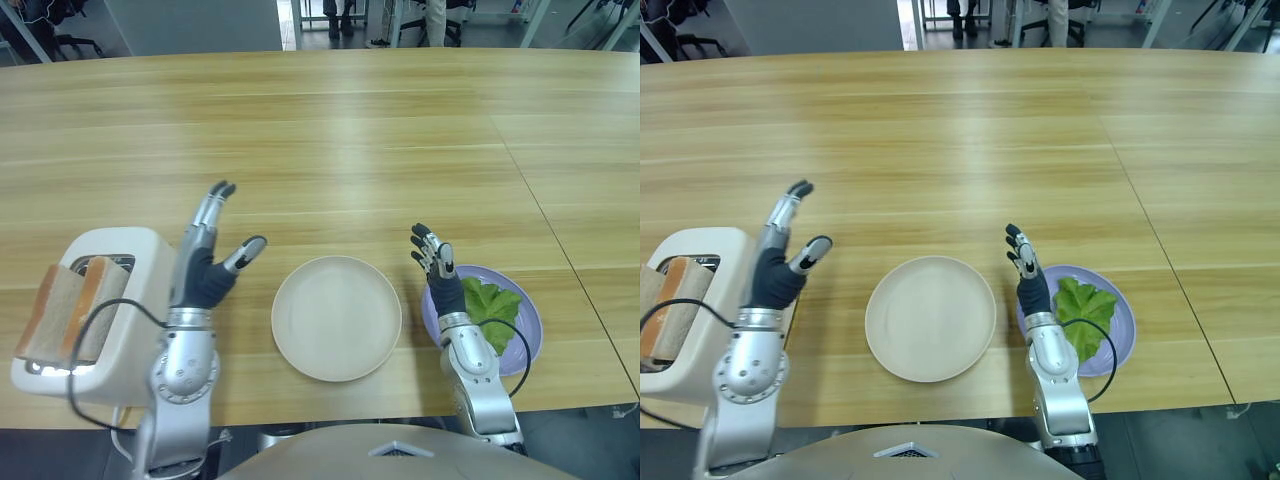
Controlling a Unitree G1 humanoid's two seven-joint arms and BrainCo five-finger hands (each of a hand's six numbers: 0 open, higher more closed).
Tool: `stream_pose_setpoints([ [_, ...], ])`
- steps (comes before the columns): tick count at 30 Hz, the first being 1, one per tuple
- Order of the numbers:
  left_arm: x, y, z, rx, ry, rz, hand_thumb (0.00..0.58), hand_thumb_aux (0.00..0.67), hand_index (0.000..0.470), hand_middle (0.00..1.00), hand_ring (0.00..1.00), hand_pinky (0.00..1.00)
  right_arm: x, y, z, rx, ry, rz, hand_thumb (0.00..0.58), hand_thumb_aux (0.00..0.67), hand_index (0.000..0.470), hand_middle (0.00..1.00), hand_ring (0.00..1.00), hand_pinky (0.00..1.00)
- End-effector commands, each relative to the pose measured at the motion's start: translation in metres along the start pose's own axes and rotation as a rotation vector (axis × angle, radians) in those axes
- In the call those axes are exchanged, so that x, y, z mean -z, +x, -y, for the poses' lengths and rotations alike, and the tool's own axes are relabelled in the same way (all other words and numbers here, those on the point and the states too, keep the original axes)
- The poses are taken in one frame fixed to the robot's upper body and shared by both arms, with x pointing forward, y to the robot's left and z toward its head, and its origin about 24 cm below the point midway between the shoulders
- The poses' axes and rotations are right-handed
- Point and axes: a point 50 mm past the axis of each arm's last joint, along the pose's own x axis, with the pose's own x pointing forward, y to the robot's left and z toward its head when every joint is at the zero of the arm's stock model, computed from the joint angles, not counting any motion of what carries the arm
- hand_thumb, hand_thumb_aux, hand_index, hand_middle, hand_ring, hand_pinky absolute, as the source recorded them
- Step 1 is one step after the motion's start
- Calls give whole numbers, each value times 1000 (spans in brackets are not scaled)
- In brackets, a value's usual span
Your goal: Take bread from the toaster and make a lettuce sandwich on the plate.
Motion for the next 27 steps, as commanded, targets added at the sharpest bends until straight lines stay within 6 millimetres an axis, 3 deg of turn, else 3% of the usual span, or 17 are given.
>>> stream_pose_setpoints([
  [1, 0, -6, -36, -50, 303, -15, 0, 0, 0, 0, 0, 0, -5, -4, -2, 9, -5, 7, 0, 0, 0, 0, 0, 0],
  [5, 5, -10, -68, -46, 589, -51, 0, 0, 0, 0, 0, 0, -5, -9, -2, 22, 1, -3, 0, 0, 0, 0, 0, 0],
  [10, 23, -11, -104, -60, 799, -160, 0, 0, 0, 0, 0, 0, -4, -16, -1, 55, 12, -16, 0, 0, 0, 0, 0, 0],
  [19, 70, -30, -131, 85, 859, -438, 0, 0, 0, 0, 0, 0, -1, -21, -3, 81, 38, -29, 0, 0, 0, 0, 0, 0],
  [27, 81, -42, -142, 149, 890, -515, 0, 0, 0, 0, 0, 0, -1, -26, 5, 121, 38, -32, 0, 0, 0, 0, 0, 0],
])
